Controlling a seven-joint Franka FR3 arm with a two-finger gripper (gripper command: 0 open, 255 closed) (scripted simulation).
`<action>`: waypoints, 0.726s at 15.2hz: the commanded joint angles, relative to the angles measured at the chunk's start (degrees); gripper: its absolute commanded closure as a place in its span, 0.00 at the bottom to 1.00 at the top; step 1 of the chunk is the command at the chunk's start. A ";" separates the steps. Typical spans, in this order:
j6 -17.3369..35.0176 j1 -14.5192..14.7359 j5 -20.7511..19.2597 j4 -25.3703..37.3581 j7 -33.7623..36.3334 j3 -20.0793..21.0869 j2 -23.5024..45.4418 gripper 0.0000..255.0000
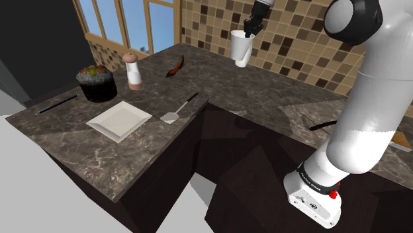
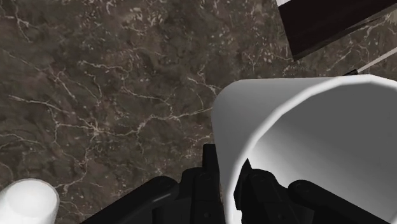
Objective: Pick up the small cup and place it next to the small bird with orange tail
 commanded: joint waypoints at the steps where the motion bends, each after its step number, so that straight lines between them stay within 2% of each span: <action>1: 0.17 1.34 0.15 0.94 2.29 0.78 0.60 1.00; 6: 0.40 4.67 0.73 4.33 8.05 2.79 2.99 1.00; 11: -0.38 7.33 1.67 10.37 13.66 4.73 7.11 1.00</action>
